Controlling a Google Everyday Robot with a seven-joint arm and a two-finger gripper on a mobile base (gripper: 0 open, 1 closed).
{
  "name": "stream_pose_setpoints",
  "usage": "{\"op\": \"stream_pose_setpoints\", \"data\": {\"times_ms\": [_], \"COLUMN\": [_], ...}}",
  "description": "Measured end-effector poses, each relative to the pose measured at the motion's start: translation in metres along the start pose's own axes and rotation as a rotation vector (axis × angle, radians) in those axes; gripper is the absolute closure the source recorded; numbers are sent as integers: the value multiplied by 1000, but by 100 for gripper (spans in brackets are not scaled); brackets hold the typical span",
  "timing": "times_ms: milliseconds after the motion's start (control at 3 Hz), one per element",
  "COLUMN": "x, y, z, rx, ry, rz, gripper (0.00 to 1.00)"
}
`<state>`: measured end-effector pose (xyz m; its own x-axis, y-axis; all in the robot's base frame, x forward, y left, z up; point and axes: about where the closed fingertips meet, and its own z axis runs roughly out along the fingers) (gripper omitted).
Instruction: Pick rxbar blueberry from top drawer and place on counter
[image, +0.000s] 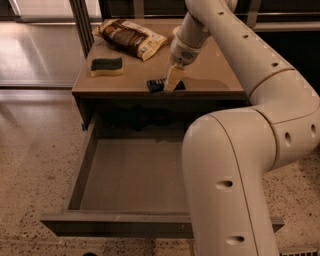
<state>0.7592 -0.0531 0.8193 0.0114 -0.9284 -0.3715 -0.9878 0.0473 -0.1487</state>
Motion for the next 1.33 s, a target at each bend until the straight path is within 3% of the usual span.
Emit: {"op": "stream_pose_setpoints", "data": {"times_ms": [1333], "x": [7], "y": [-3], "z": [-4], "rx": [29], "ry": [14], "rz": [28], "gripper": [100]}}
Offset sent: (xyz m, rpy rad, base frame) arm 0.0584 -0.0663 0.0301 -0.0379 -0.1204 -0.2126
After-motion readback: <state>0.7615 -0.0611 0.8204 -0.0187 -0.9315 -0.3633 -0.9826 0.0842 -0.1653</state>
